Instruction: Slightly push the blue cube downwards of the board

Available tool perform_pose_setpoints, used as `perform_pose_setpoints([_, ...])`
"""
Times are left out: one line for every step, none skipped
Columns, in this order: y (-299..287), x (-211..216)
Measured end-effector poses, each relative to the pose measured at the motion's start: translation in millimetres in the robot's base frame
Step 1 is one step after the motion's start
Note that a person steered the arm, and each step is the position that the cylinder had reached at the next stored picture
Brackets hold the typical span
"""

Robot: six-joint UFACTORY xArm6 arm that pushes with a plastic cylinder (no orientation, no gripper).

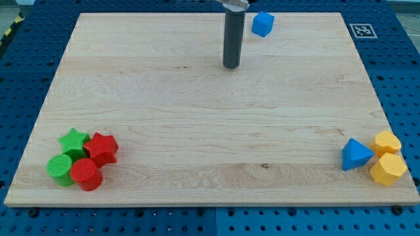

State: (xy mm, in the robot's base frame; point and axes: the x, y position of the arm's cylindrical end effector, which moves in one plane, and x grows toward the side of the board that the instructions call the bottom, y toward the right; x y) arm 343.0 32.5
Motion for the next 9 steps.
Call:
perform_pose_setpoints([-10.4, -26.9])
perform_pose_setpoints([-14.0, -29.5])
perform_pose_setpoints([-25.5, -71.6])
perform_pose_setpoints([-22.8, -94.2])
perform_pose_setpoints([-17.7, -118.9])
perform_pose_setpoints([3.1, -130.9])
perform_pose_setpoints([30.2, -132.0])
perform_pose_setpoints([41.8, -132.0])
perform_pose_setpoints([64.9, -131.1])
